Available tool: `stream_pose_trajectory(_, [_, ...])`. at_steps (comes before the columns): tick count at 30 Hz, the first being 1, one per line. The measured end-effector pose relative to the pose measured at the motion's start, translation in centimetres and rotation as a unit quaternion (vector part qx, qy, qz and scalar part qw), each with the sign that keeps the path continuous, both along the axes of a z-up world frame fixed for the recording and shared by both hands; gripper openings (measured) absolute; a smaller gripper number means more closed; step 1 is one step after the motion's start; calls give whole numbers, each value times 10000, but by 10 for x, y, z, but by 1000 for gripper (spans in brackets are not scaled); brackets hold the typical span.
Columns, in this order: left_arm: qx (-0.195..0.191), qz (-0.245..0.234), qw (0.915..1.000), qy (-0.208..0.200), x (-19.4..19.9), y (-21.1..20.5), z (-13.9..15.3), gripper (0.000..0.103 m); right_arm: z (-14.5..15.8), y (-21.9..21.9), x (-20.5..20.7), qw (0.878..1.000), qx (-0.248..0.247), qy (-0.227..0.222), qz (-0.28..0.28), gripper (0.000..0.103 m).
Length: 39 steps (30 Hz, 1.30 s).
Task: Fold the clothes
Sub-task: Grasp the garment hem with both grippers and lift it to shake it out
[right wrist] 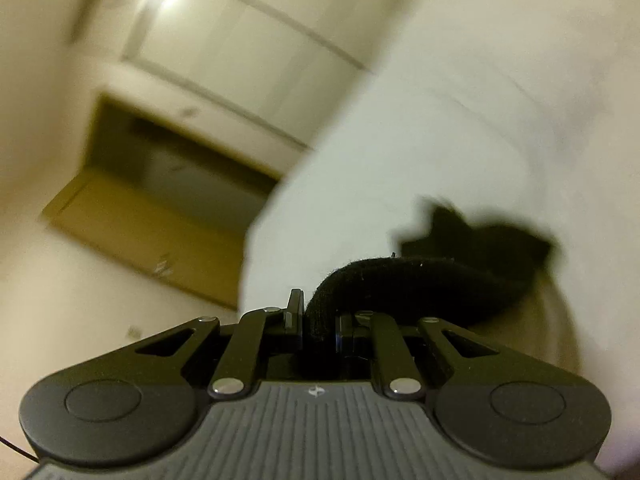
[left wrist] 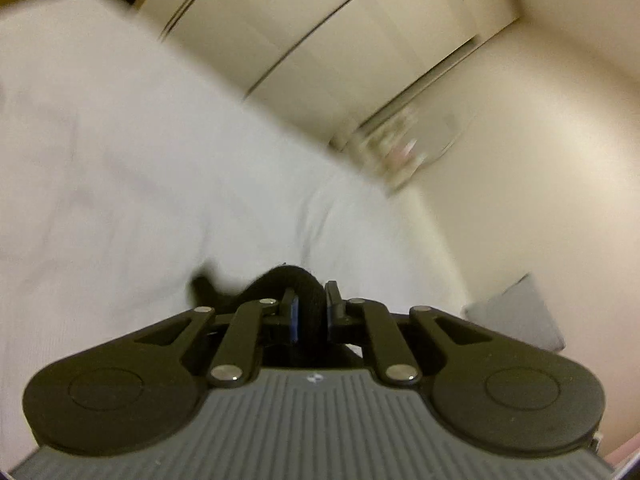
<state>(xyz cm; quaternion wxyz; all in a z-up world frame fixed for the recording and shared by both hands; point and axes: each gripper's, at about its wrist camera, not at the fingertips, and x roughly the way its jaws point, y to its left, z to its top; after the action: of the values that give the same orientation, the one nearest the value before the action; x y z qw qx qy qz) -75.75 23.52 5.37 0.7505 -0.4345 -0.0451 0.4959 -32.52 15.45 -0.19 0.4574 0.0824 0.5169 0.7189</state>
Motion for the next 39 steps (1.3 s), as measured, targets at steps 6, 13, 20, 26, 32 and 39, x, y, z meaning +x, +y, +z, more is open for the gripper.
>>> stream_pose_trajectory(6, [1363, 292, 9900, 204, 9, -43, 139, 8, 155, 13, 9, 9857, 1646, -269, 229, 14])
stream_pose_trajectory(13, [2285, 594, 9694, 672, 17, -105, 241, 9, 258, -12, 9, 9614, 2704, -160, 486, 14])
stream_pose_trajectory(20, [1797, 848, 9755, 945, -13, -66, 254, 9, 276, 20, -21, 9628, 2620, -189, 637, 14])
stream_pose_trajectory(26, [1099, 1043, 9820, 1130, -54, 46, 207, 9, 223, 145, -68, 9860, 1575, -219, 500, 14])
stream_pose_trajectory(32, [1529, 1142, 9742, 1202, -69, 95, 244, 9, 231, 208, -91, 9866, 1595, -215, 262, 14])
stream_pose_trajectory(39, [2396, 1096, 9533, 1478, -45, 56, 287, 9, 284, 187, -86, 9611, 2739, -279, 210, 14])
